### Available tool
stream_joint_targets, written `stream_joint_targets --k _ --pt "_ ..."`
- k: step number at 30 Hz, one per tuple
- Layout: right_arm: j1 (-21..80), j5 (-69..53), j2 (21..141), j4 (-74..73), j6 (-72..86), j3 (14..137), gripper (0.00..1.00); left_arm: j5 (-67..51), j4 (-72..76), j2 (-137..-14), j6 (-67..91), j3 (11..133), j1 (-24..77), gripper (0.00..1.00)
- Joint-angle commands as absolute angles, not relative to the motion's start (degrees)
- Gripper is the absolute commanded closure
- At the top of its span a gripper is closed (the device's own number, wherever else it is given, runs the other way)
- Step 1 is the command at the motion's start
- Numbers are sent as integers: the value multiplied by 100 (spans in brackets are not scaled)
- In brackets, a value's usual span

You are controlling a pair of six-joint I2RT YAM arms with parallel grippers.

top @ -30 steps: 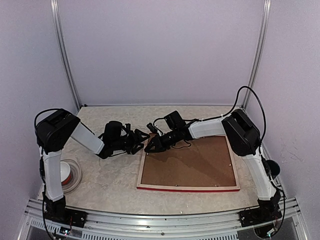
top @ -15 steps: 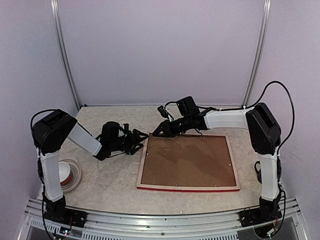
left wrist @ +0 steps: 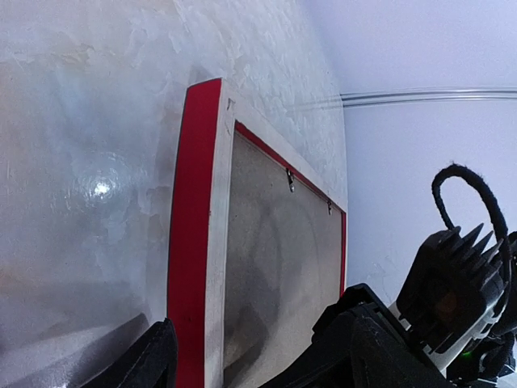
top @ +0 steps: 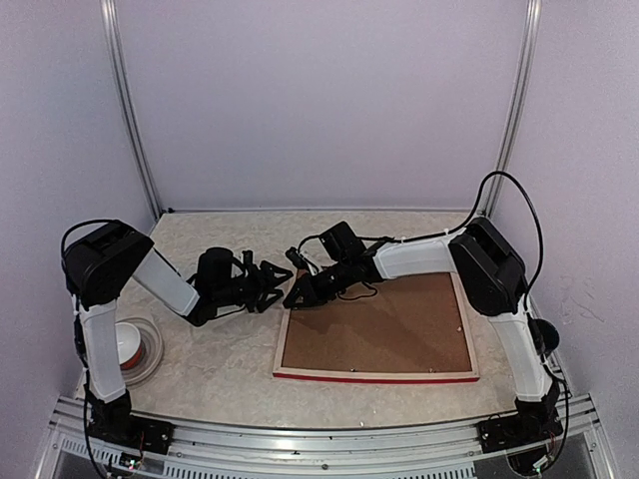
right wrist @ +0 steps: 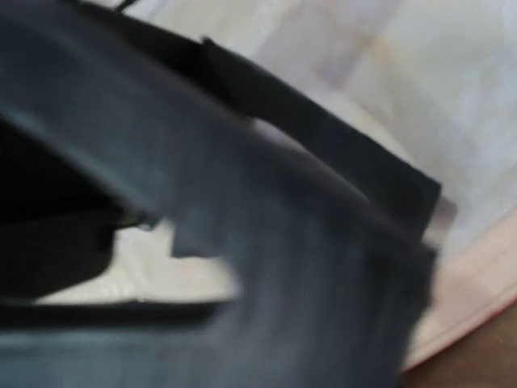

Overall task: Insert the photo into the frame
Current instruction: Press the fastener onto the backboard.

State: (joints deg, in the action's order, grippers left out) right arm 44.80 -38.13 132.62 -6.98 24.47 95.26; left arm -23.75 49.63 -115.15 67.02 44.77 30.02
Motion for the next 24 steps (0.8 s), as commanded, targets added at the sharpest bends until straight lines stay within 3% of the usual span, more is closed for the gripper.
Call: stream_joint_targets --k 1,24 --pt "4500 -3656 13539 -936 2333 9751 77 -2447 5169 -11358 6698 4384 2971 27" --pt "4351 -3634 13529 -700 2581 9224 80 -2487 5230 -11351 6724 4424 3012 27"
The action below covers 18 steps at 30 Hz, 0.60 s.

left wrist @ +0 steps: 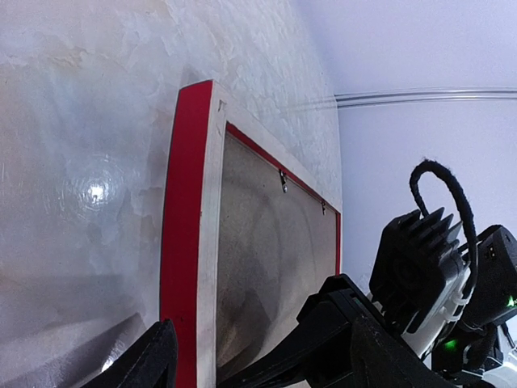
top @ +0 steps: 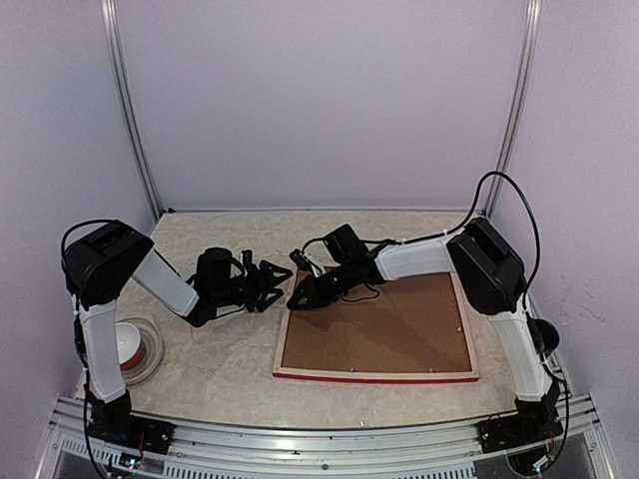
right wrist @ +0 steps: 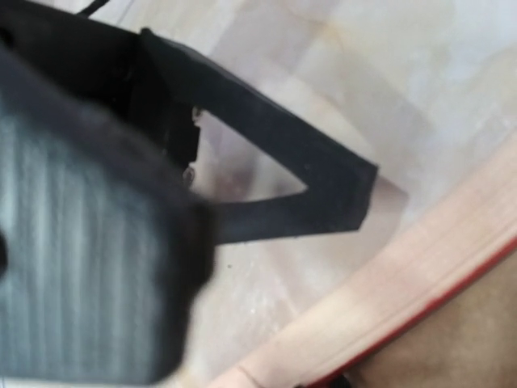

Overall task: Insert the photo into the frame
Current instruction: Press the fastener onto the backboard.

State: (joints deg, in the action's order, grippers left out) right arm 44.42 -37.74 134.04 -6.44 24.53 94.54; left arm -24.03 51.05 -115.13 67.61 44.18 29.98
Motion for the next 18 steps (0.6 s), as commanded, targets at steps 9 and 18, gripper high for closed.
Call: stream_joint_targets --k 9,18 --pt "4324 -3438 13990 -1249 2799 9942 80 -2481 5221 -11447 6721 4505 3097 27" --pt "4108 -3527 14194 -1437 3491 9793 80 -2553 5380 -11648 6765 4508 3188 27"
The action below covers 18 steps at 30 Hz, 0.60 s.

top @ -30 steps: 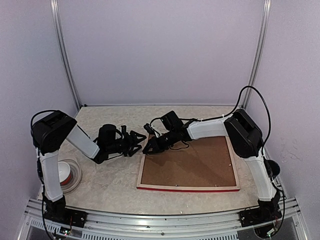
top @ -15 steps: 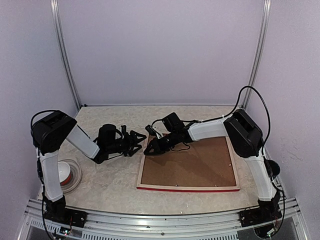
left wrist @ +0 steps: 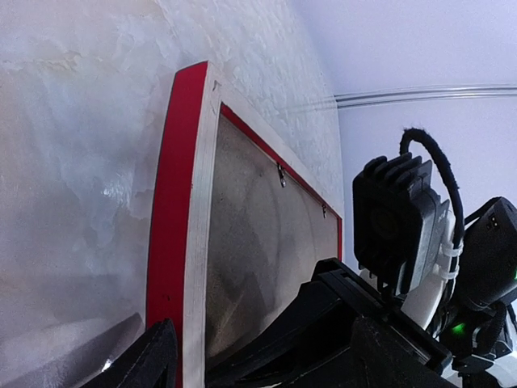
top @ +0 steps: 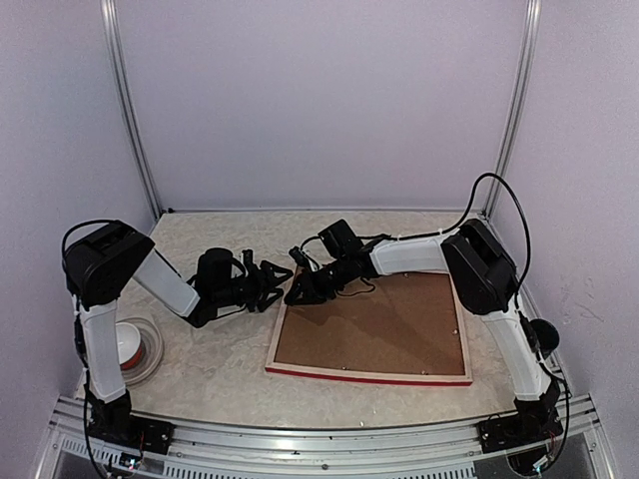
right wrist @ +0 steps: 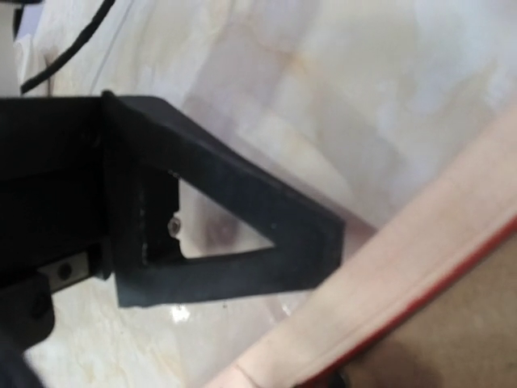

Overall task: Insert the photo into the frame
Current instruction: Press the fastener onto the backboard.

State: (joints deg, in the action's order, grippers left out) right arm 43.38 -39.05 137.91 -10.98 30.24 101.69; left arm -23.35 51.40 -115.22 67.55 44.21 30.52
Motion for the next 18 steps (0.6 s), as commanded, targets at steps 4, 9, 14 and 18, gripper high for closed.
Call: stream_joint_targets --k 4,9,14,18 --pt "3914 -3808 14054 -909 4113 9373 79 -2559 5443 -11704 6786 4486 3217 27" --pt "3895 -3955 14150 -883 4307 9503 79 -2559 5484 -11725 6796 4467 3226 27" --pt "3954 -4273 13839 -226 4393 9191 79 -2555 5543 -11699 6812 4400 3195 27" --pt "3959 -4472 13375 507 4624 8827 77 -2566 5592 -11696 6827 4385 3173 27"
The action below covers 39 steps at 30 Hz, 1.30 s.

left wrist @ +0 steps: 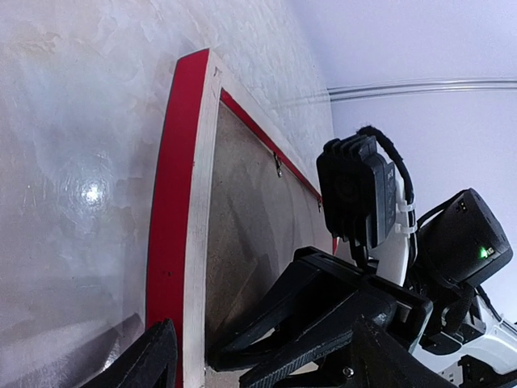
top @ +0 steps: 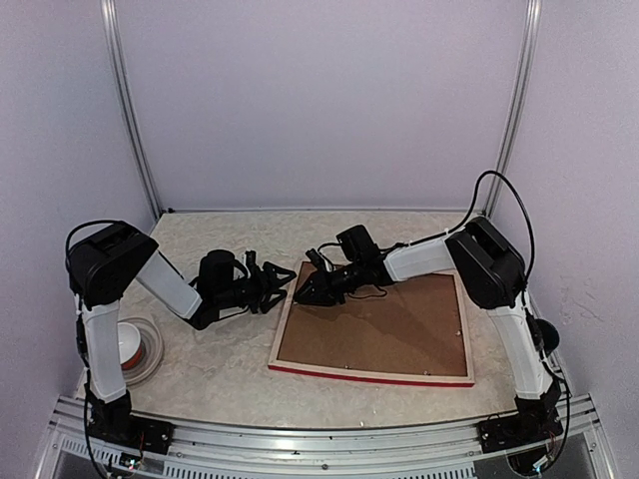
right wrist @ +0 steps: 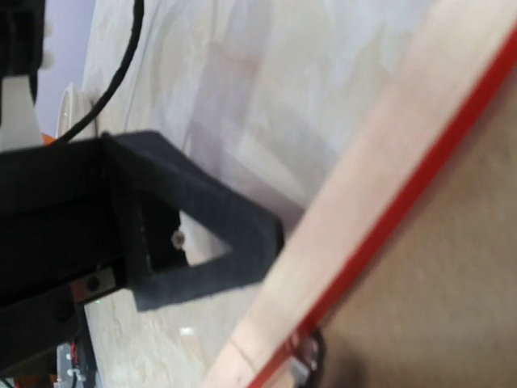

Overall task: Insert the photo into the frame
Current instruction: Press the fastener onto the backboard.

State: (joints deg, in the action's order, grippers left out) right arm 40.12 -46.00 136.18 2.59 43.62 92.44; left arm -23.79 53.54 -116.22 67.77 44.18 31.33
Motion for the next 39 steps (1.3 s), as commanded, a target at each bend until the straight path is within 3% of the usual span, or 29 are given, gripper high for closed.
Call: stream_joint_targets --k 1,17,23,39 --pt "3956 -4511 13316 562 4646 8836 77 -2566 5602 -11698 6833 4386 3173 27" --pt "4175 -4615 14202 35 4397 9846 77 -2787 6182 -11909 7100 4265 3226 30" --pt "4201 -4924 14091 296 4476 9408 77 -2890 6584 -12080 7279 4196 3217 28" --pt "3968 -4147 13293 -61 4057 9149 75 -2703 6240 -11765 7011 4069 3225 28"
